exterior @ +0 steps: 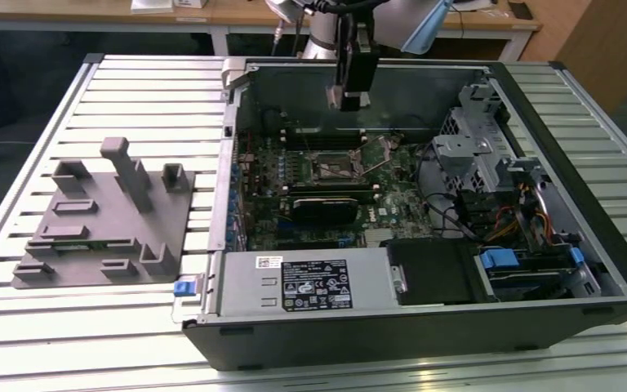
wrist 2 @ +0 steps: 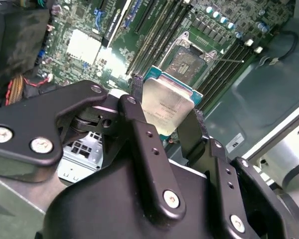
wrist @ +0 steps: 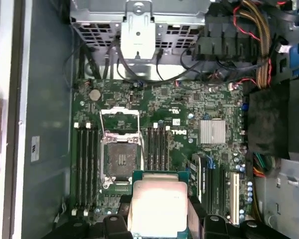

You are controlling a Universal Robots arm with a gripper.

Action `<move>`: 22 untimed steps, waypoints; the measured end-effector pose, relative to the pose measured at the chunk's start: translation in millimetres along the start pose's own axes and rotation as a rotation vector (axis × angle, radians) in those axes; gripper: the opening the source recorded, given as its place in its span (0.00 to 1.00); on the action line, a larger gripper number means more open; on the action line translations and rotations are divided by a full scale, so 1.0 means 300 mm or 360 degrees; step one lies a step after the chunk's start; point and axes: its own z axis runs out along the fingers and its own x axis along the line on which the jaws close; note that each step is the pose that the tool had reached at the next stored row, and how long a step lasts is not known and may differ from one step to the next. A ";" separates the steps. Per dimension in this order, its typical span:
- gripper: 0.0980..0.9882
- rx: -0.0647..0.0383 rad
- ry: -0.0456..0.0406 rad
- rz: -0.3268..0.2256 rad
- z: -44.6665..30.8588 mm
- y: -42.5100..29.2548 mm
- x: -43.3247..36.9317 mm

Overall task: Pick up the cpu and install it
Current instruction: 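Place the cpu into insertion slot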

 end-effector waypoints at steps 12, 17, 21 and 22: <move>0.48 -0.0004 -0.0002 -0.0087 0.065 -0.003 0.035; 0.48 -0.0004 -0.0002 -0.0093 0.094 -0.004 0.071; 0.48 -0.0004 -0.0001 -0.0095 0.119 -0.005 0.078; 0.48 -0.0004 -0.0001 -0.0095 0.125 -0.005 0.078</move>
